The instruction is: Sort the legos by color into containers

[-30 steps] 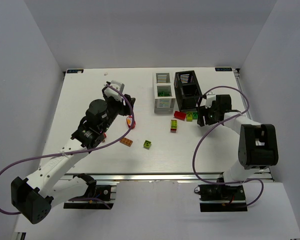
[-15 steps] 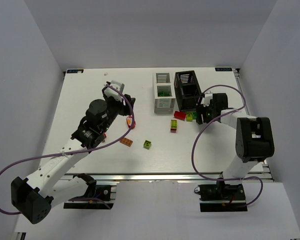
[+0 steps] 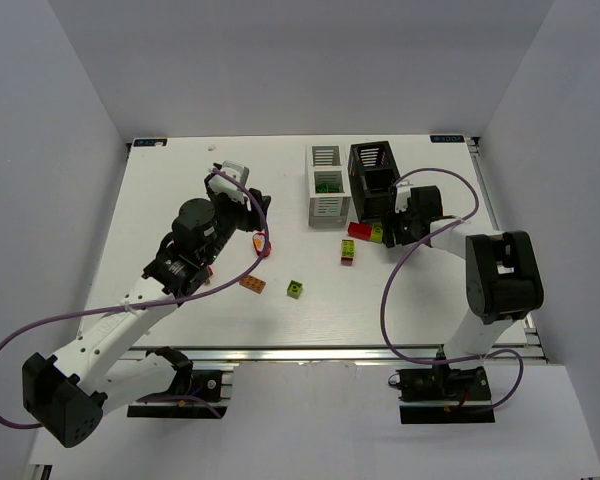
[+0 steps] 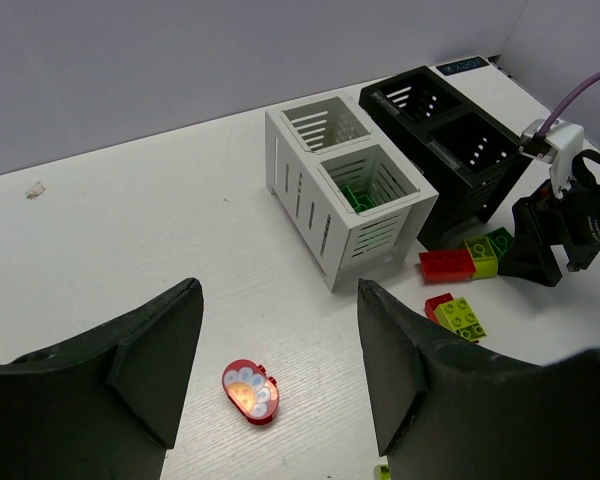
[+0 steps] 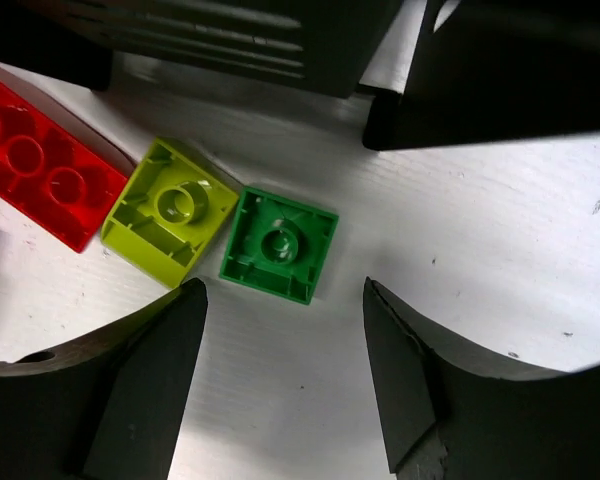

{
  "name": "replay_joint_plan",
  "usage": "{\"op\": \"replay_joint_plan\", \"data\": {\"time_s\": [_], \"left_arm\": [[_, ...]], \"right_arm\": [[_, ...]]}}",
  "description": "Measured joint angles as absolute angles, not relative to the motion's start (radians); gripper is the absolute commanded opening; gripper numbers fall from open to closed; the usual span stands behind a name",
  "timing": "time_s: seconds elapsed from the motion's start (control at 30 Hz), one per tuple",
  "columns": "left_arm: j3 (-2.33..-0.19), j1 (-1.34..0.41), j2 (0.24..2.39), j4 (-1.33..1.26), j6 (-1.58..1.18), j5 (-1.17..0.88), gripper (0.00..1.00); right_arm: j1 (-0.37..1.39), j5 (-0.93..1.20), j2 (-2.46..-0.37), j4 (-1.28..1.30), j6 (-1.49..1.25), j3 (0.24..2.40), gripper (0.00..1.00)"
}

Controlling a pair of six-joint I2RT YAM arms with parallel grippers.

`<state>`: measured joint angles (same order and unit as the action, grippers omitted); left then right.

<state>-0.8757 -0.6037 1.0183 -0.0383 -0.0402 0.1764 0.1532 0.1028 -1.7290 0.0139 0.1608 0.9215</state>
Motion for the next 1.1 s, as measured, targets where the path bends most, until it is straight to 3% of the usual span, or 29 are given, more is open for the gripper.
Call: {"op": "replay_joint_plan", "data": {"time_s": [0.57, 0.87, 1.0, 1.07, 1.1], "left_arm": [[-0.876, -0.604, 1.027, -0.038, -0.033, 0.178, 0.73], [-0.876, -0.604, 1.027, -0.038, -0.033, 0.185, 0.73], [-0.876, -0.604, 1.027, -0.038, -0.033, 0.187, 0.73], [-0.876, -0.604, 1.027, -0.038, -0.033, 0.188, 0.73], [-0.876, -0.604, 1.027, -0.038, -0.033, 0.188, 0.73]], "right_arm": [[0.175, 0.084, -1.741, -0.067, 0.101, 0.92, 0.63], [0.178, 0.08, -1.759, -0.081, 0.089, 0.92, 0.41], [0.176, 0.08, -1.759, -0.082, 0.089, 0.92, 0.23], [0.171, 0.081, -1.755, -0.081, 0.092, 0.918, 0.19], [0.167, 0.081, -1.747, -0.079, 0.097, 0.912, 0.12]]}}
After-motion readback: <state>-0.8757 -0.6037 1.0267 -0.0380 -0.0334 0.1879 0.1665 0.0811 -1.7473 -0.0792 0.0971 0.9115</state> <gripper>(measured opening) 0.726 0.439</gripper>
